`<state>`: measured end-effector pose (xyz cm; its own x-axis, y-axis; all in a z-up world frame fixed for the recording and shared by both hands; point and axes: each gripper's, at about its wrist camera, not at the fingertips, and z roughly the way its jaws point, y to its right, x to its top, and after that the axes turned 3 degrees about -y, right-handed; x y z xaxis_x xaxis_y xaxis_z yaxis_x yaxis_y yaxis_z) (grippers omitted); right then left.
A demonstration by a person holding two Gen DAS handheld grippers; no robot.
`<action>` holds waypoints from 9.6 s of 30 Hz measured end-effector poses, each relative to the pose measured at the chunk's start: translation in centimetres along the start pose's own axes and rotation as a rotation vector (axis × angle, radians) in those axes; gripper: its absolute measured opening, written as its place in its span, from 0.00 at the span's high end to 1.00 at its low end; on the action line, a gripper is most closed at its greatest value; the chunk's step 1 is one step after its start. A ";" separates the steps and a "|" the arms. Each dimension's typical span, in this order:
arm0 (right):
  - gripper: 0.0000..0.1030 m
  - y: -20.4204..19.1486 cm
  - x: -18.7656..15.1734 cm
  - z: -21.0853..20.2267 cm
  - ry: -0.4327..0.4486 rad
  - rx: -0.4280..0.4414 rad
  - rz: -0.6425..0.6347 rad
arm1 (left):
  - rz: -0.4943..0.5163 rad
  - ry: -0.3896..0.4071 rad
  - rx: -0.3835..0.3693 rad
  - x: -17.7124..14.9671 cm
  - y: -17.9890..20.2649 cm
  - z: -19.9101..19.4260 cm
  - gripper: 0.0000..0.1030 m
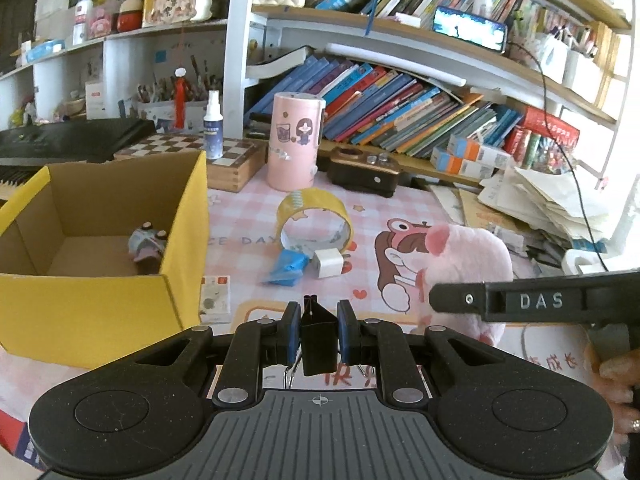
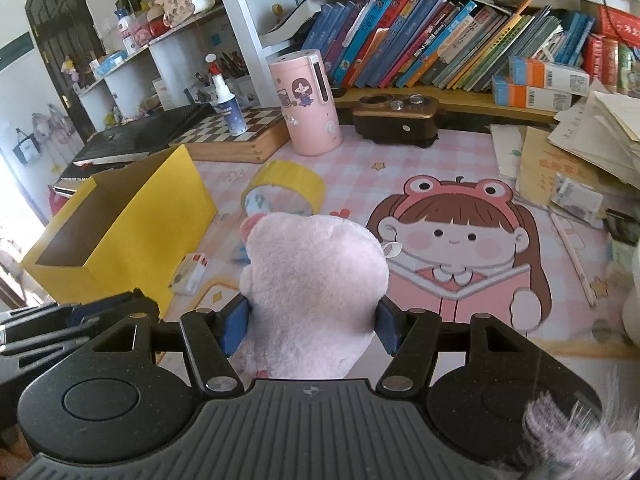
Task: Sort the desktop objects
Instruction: 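Carry the plush pig and binder clip in both tools over the yellow box, then open both tools inside the yellow box, dropping the pig and binder clip, then lift both open tools out of the yellow box and withdraw, then move the left tool to the white medicine box while the right tool approaches the charger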
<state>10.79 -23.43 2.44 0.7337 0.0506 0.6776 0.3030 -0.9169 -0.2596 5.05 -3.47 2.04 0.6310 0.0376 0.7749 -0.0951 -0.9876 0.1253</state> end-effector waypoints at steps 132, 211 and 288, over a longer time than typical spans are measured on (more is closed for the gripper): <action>0.40 -24.8 11.3 19.2 -0.171 0.222 -0.751 | -0.078 -0.073 0.235 4.2 -19.4 4.0 0.83; 0.36 -21.6 0.7 0.5 0.174 0.033 -0.281 | -0.074 0.163 0.276 -0.7 -18.0 -10.8 0.26; 0.35 -5.1 -5.8 -1.2 -0.002 -0.194 -0.042 | 0.073 -0.079 0.081 -2.7 -2.0 -0.2 0.25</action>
<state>4.30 -19.48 0.69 0.7239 0.0910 0.6838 0.2104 -0.9732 -0.0932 3.34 -1.59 -0.20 0.6836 -0.0439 0.7286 -0.0828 -0.9964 0.0177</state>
